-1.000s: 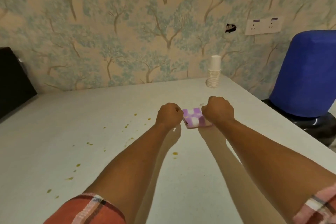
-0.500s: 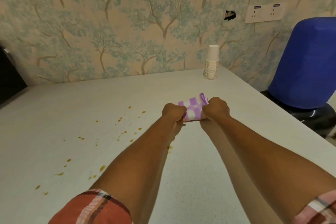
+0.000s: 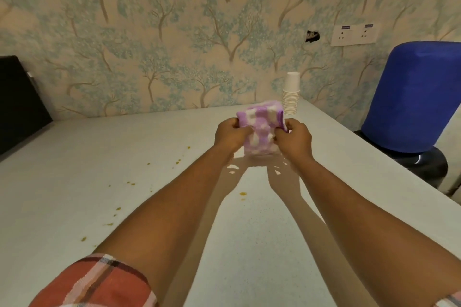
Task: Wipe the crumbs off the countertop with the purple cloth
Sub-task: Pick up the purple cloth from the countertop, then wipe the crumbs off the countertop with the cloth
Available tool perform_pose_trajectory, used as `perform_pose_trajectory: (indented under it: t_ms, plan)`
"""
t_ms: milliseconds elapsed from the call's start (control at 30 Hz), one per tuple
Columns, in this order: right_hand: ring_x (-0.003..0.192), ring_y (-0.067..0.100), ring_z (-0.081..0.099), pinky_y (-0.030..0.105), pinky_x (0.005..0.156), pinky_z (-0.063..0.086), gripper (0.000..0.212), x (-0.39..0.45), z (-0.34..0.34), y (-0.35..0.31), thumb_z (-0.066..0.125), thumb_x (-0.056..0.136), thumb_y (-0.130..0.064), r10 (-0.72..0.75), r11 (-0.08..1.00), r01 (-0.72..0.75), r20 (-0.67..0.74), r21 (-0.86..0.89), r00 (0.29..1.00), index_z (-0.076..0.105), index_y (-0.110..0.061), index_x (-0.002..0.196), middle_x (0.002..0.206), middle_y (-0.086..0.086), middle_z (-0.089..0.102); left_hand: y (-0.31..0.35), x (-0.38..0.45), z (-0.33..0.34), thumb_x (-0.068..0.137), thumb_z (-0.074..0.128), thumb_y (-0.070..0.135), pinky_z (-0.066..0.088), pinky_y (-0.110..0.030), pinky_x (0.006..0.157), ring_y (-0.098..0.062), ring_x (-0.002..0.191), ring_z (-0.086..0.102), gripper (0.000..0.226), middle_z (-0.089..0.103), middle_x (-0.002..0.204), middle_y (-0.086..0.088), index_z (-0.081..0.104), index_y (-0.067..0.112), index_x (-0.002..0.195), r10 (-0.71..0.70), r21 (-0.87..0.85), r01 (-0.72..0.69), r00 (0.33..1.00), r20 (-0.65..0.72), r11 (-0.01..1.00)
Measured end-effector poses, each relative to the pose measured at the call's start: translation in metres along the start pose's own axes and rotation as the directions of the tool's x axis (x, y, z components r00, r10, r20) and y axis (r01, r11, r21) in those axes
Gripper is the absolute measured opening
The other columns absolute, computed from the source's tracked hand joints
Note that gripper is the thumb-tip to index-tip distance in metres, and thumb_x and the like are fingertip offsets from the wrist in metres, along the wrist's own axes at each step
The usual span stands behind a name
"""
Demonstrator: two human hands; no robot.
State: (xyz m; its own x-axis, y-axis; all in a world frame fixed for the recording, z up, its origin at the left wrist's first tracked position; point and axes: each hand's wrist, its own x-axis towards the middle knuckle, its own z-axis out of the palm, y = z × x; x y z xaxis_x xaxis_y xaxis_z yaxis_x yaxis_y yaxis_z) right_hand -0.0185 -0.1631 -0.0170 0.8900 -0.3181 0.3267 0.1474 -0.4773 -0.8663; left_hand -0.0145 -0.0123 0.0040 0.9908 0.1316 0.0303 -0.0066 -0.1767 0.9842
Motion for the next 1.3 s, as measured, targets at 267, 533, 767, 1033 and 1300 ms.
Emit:
perform_pose_trajectory:
  t_ms: [267,533,767,1033,1300]
  plan:
    - [0.098,0.029,0.06,0.04,0.088,0.054,0.039,-0.057,0.019,-0.033,0.067,0.086,-0.031,0.398,0.856,-0.25,-0.266,0.453,0.878,0.052,-0.013,0.118,0.12,0.011,0.052,0.027,-0.036,-0.02,0.085,0.065,0.022,0.053,-0.034,0.076,-0.019,0.082,0.064,0.017,0.07,0.095,-0.003,0.071,0.012,0.097,0.466,0.273,-0.461,0.883,0.049,0.844]
    - [0.078,0.014,0.068,0.025,0.066,0.054,0.02,-0.117,0.021,-0.072,0.048,0.089,-0.021,0.378,-0.014,-0.308,0.29,0.951,0.879,0.062,-0.018,0.074,0.074,0.004,0.062,0.026,-0.107,-0.039,0.083,0.06,0.019,0.05,-0.039,0.071,-0.022,0.085,0.057,0.015,0.063,0.096,-0.007,0.067,0.013,0.095,0.7,0.386,-0.804,0.588,0.404,0.453]
    - [0.055,0.026,0.074,0.038,0.063,0.063,0.048,-0.153,0.02,-0.068,0.035,0.096,-0.049,0.245,-0.167,-0.217,0.254,0.962,0.936,0.061,-0.009,0.087,0.061,0.013,0.072,-0.004,-0.141,-0.086,0.083,0.061,0.014,0.05,-0.045,0.072,-0.023,0.098,0.055,0.024,0.063,0.105,-0.005,0.066,0.013,0.106,0.691,0.314,-0.898,0.439,0.574,0.31]
    - [0.09,0.045,0.074,0.057,0.071,0.059,0.068,-0.169,0.031,-0.058,0.025,0.095,-0.067,0.201,-0.08,-0.236,0.248,0.968,0.948,0.059,-0.011,0.114,0.1,0.022,0.077,-0.044,-0.132,-0.153,0.085,0.062,0.029,0.051,-0.038,0.084,-0.02,0.113,0.052,0.046,0.058,0.126,-0.001,0.056,0.022,0.131,0.669,0.408,-0.868,0.484,0.564,0.284]
    - [0.078,0.023,0.064,0.037,0.076,0.049,0.036,-0.119,0.015,-0.049,0.043,0.097,-0.042,-0.034,0.999,0.035,-0.064,0.019,0.997,0.065,-0.013,0.099,0.08,0.004,0.069,-0.13,-0.092,-0.288,0.091,0.061,0.023,0.039,-0.034,0.096,-0.029,0.122,0.047,0.039,0.06,0.128,-0.009,0.059,0.017,0.129,0.495,0.756,-0.395,0.862,0.109,0.521]
